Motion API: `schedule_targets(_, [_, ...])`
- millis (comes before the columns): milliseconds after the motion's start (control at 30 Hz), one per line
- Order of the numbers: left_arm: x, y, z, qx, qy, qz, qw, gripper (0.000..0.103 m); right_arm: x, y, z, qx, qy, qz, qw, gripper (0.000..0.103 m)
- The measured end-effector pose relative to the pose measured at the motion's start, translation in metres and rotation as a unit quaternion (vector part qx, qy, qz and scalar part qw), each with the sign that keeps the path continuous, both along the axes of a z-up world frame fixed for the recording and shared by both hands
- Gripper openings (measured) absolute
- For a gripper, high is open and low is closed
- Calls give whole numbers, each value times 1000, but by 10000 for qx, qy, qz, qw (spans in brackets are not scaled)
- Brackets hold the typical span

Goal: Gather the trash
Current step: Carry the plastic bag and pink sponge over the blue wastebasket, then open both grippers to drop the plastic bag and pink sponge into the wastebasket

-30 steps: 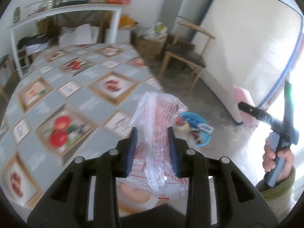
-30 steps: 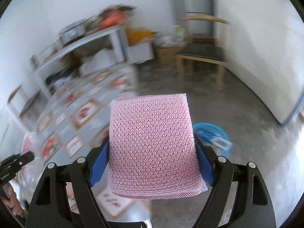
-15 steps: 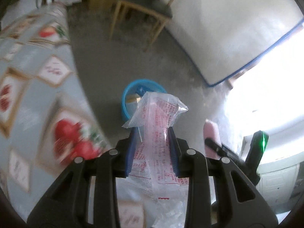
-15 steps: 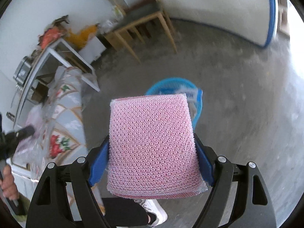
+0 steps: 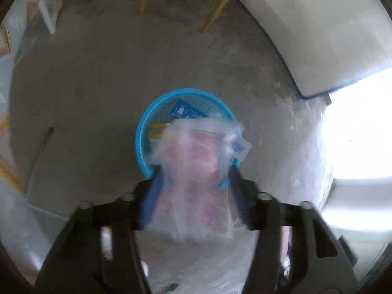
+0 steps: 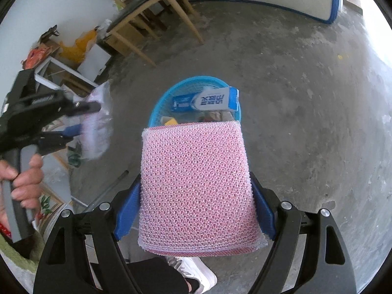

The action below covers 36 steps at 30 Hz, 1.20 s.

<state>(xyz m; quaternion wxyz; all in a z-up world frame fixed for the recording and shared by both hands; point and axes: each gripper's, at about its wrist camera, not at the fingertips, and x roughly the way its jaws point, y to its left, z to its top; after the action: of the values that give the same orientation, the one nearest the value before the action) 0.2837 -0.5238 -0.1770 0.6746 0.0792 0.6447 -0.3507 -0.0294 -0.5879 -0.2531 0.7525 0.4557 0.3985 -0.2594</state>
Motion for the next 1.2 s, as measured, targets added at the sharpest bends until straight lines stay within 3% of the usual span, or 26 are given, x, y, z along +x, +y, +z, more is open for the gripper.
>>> schedule_targets(167, [7, 3, -21, -54, 389, 212, 9990, 60, -4, -4, -11, 72, 60, 30, 10000, 78])
schedule_targets(333, [12, 18, -7, -160, 336, 218, 9991, 61, 3, -3, -11, -3, 58, 133, 9999, 78])
schedule_targets(433, [17, 37, 18, -392, 308, 146, 9987, 62, 22, -1, -3, -248, 11, 417, 9988, 78])
schedule_targets(567, [12, 77, 74, -681, -22, -55, 9977, 68, 74, 4, 9, -789, 54, 1030, 9915, 79])
schedule_targets(733, [-14, 178, 145, -810, -663, -221, 9943, 77, 150, 1, 3, -1563, 415, 1478, 9757, 81])
schedule_targets(800, [-28, 224, 164, -914, -939, -117, 9913, 81, 177, -8, -15, -1894, 725, 1559, 9667, 88])
schedule_targets(900, [-51, 294, 180, -993, -1249, 169, 9870, 83, 199, -23, -48, -1794, 1291, 1667, 9609, 89])
schedule_targets(1033, [-80, 379, 185, -1097, -1570, 787, 9783, 83, 189, -33, -56, -1769, 1476, 1520, 9612, 89])
schedule_targets(1200, [-102, 440, 183, -1097, -2062, 1393, 9623, 83, 152, -24, -22, -1890, 1199, 1373, 9649, 89])
